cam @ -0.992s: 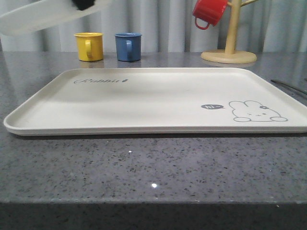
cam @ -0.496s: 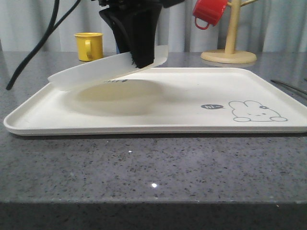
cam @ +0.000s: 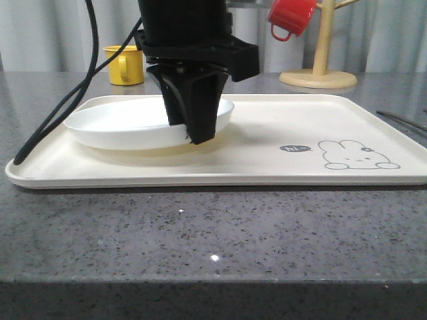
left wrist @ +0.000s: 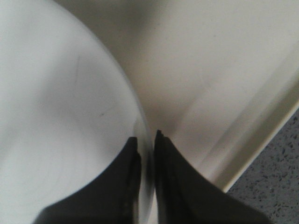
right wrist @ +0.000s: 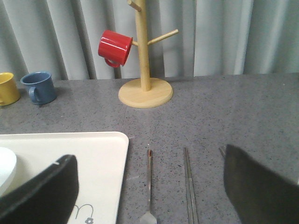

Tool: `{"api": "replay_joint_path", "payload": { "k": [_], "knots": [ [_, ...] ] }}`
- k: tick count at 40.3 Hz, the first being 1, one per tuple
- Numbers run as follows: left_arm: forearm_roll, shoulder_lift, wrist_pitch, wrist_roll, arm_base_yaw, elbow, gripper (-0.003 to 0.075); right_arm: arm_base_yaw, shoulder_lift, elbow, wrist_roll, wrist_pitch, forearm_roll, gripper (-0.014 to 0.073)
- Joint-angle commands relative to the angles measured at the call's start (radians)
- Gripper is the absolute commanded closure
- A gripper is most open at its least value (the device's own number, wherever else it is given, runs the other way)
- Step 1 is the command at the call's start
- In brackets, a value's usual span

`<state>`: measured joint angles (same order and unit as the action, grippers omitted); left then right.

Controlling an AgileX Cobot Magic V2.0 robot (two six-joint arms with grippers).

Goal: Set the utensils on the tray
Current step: 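Lift the white plate and lower it onto the tray, release, then withdraw the left gripper from the tray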

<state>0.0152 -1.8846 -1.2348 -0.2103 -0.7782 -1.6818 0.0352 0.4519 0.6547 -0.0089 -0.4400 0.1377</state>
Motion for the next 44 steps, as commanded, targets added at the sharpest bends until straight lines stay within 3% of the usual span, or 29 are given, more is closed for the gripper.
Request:
{"api": "replay_joint_path", "payload": {
  "k": [1, 6, 14, 17, 21, 25, 29, 35, 44],
  "knots": [
    [0.014, 0.041, -0.035, 0.010, -0.006, -0.020, 0.0495, 0.004, 0.012, 0.033, -0.006, 0.078, 0.002, -0.0059],
    [0.014, 0.041, -0.035, 0.010, -0.006, -0.027, 0.0346, 0.004, 0.012, 0.033, -0.006, 0.078, 0.002, -0.0059],
    [0.008, 0.116, -0.035, 0.008, -0.004, -0.079, 0.0335, 0.004, 0.012, 0.033, -0.006, 0.078, 0.002, -0.0059],
    [-0.015, 0.158, -0.035, 0.002, 0.004, -0.077, 0.0379, 0.004, 0.012, 0.033, -0.006, 0.078, 0.002, -0.0059],
    [-0.059, 0.208, -0.035, 0.002, 0.040, -0.062, 0.0500, 0.004, 0.012, 0.033, -0.006, 0.078, 0.002, -0.0059],
    [-0.066, 0.266, -0.035, 0.002, 0.118, -0.029, 0.0644, 0.004, 0.012, 0.033, -0.006, 0.078, 0.002, -0.0059],
    [-0.066, 0.330, -0.035, 0.012, 0.210, 0.028, 0.0741, 0.004, 0.012, 0.033, -0.006, 0.078, 0.002, -0.0059],
    [-0.015, 0.466, 0.025, 0.029, 0.398, 0.166, 0.0738, 0.004, 0.012, 0.033, -0.006, 0.078, 0.002, -0.0059],
    [0.082, 0.712, 0.262, 0.033, 0.616, 0.449, 0.0738, 0.004, 0.012, 0.033, -0.006, 0.078, 0.002, -0.0059]
  ]
}}
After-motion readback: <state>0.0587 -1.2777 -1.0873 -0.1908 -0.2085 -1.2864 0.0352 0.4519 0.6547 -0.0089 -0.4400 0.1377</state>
